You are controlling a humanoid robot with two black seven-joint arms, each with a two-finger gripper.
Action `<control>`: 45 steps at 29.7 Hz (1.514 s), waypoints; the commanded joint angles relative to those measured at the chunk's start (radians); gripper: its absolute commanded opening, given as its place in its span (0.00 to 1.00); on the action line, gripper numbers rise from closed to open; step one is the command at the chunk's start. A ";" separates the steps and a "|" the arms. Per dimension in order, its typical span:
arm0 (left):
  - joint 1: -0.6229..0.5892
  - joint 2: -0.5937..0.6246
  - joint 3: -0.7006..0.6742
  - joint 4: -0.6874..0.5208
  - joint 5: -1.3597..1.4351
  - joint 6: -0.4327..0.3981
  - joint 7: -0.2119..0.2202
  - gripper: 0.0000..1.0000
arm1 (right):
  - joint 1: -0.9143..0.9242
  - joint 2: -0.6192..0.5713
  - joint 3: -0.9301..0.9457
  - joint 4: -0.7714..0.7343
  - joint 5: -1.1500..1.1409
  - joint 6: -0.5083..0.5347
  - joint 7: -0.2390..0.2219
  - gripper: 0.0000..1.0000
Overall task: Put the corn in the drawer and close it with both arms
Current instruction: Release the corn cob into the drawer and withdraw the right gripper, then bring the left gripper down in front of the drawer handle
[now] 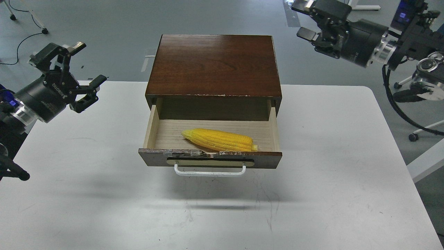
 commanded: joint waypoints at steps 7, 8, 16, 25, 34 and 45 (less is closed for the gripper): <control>-0.167 0.003 -0.048 -0.145 0.397 0.000 0.000 0.96 | -0.319 0.126 0.177 -0.280 0.083 -0.001 0.000 1.00; -0.181 0.003 -0.054 -0.169 0.419 0.000 0.000 0.95 | -0.324 0.128 0.177 -0.288 0.083 -0.001 0.000 1.00; -0.236 -0.031 -0.048 -0.466 0.656 0.000 0.000 0.35 | -0.351 0.129 0.174 -0.295 0.083 -0.001 0.000 1.00; -0.181 -0.115 0.033 -0.594 0.939 0.000 0.000 0.00 | -0.360 0.131 0.162 -0.291 0.082 -0.003 0.000 1.00; 0.049 -0.123 0.062 -0.594 1.131 0.000 0.000 0.00 | -0.382 0.131 0.160 -0.294 0.082 -0.003 0.000 1.00; 0.188 -0.127 0.061 -0.586 1.208 0.000 0.000 0.00 | -0.385 0.131 0.160 -0.294 0.082 -0.003 0.000 1.00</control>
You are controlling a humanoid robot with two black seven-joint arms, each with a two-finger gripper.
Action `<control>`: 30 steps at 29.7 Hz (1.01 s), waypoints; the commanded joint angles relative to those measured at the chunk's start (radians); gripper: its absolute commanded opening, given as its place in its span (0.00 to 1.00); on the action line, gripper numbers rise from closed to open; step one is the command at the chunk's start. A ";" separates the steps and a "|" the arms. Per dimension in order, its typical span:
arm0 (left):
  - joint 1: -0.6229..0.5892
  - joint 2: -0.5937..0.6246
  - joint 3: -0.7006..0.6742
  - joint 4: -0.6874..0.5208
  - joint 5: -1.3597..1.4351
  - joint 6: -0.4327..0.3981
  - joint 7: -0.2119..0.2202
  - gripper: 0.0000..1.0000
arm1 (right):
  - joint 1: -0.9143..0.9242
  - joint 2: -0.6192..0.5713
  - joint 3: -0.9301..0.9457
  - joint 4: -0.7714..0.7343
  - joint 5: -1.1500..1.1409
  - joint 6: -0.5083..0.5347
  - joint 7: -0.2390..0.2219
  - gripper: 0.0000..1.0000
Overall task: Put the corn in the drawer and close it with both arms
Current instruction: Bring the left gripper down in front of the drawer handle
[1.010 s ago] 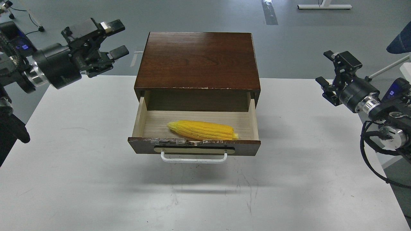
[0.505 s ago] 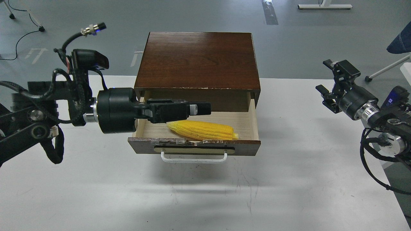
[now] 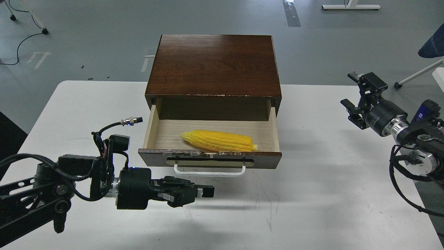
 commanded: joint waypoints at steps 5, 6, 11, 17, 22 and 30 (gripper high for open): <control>0.052 -0.002 -0.010 0.047 -0.006 0.000 0.000 0.00 | -0.011 0.000 -0.001 0.000 0.000 0.000 0.000 1.00; 0.053 -0.002 -0.012 0.052 -0.006 0.000 0.000 0.00 | -0.011 0.000 -0.001 0.000 0.000 0.000 0.000 1.00; 0.063 0.001 -0.013 0.061 -0.010 0.000 0.000 0.00 | -0.014 0.000 -0.001 0.000 0.000 0.000 0.000 1.00; 0.063 -0.013 -0.029 0.075 -0.102 0.000 0.000 0.00 | -0.018 0.008 -0.001 0.000 0.000 0.000 0.000 1.00; 0.063 -0.019 -0.030 0.102 -0.177 0.008 0.000 0.00 | -0.024 0.008 -0.001 -0.002 0.000 0.000 0.000 1.00; 0.064 -0.024 -0.027 0.105 -0.170 0.008 0.021 0.00 | -0.029 0.008 -0.001 -0.002 0.000 0.000 0.000 1.00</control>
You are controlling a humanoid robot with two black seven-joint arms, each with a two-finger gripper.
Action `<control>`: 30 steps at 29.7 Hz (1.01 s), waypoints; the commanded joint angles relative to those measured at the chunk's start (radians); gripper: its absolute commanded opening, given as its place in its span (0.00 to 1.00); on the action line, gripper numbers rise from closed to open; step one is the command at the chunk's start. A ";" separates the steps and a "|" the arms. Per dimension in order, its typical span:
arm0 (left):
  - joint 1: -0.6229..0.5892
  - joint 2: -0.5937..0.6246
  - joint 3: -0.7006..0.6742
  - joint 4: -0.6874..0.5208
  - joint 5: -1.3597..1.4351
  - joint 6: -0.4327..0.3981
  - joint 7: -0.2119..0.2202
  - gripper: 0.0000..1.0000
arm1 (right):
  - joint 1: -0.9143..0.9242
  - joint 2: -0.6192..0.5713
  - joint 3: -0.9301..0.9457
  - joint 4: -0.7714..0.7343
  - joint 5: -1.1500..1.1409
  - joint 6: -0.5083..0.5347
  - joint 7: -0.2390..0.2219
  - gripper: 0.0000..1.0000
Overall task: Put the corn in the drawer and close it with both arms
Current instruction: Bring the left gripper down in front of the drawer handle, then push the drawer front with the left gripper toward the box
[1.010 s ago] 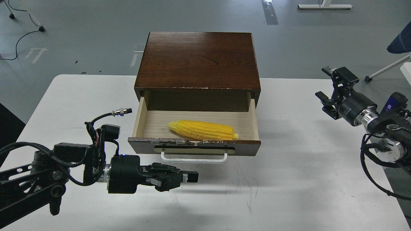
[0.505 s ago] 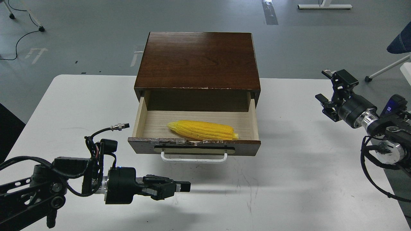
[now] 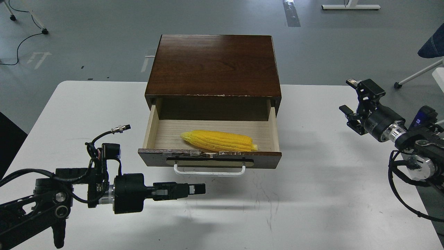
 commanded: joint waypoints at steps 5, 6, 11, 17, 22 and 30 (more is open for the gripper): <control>0.000 -0.016 0.000 0.044 0.001 0.000 0.033 0.00 | -0.003 0.011 0.000 0.000 -0.001 0.000 0.000 1.00; -0.001 -0.020 0.000 0.055 0.001 0.000 0.033 0.00 | -0.006 0.017 0.000 -0.002 -0.001 0.000 0.000 1.00; -0.001 -0.020 -0.002 0.061 -0.002 -0.001 0.029 0.00 | -0.010 0.018 0.000 -0.002 -0.001 0.000 0.000 1.00; -0.001 -0.020 -0.002 0.063 -0.004 -0.004 0.028 0.00 | -0.010 0.020 0.000 -0.002 -0.001 0.000 0.000 1.00; -0.001 -0.022 -0.003 0.074 -0.006 0.002 0.026 0.00 | -0.010 0.020 0.000 -0.002 -0.003 0.000 0.000 1.00; -0.001 -0.028 -0.048 0.086 -0.009 0.005 0.028 0.00 | -0.010 0.020 -0.002 -0.003 -0.003 0.000 0.000 1.00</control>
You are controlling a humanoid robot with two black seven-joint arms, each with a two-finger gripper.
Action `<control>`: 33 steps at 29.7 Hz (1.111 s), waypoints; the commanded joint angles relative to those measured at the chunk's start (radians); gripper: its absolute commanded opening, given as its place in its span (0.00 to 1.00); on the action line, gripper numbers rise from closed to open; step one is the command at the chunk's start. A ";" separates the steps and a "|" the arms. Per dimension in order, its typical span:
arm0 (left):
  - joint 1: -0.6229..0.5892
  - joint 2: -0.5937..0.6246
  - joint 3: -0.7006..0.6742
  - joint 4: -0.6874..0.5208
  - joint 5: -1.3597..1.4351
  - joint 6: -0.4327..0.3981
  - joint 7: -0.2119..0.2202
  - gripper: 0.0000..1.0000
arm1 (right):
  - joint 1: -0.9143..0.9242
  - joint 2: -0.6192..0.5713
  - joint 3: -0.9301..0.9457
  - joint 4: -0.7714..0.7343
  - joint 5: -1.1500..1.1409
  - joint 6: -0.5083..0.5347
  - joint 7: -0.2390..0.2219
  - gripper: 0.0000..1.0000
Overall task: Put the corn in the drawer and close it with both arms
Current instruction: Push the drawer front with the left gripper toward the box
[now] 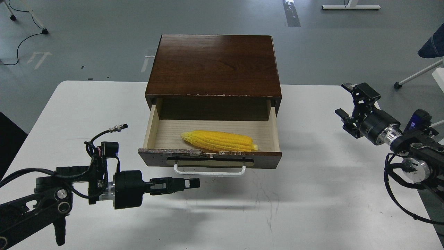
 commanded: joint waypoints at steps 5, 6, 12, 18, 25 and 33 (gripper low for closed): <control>0.000 -0.001 -0.025 0.007 -0.006 0.000 0.001 0.00 | 0.000 -0.001 0.000 0.000 0.000 0.000 0.000 1.00; 0.000 -0.001 -0.025 0.013 -0.006 0.000 0.001 0.00 | 0.000 -0.001 0.000 0.000 0.000 0.000 0.000 1.00; 0.000 -0.022 -0.040 0.029 -0.010 0.000 0.001 0.00 | 0.000 -0.001 0.000 0.000 0.000 -0.002 0.000 1.00; 0.000 -0.033 -0.056 0.035 -0.010 0.000 0.004 0.00 | -0.003 -0.001 0.000 0.000 0.000 0.000 0.000 1.00; -0.006 -0.044 -0.057 0.052 -0.022 0.014 0.006 0.00 | -0.006 0.000 0.001 0.001 0.000 -0.002 0.000 1.00; -0.028 -0.070 -0.059 0.110 -0.022 0.011 0.006 0.00 | -0.009 0.000 0.000 0.002 0.000 -0.002 0.000 1.00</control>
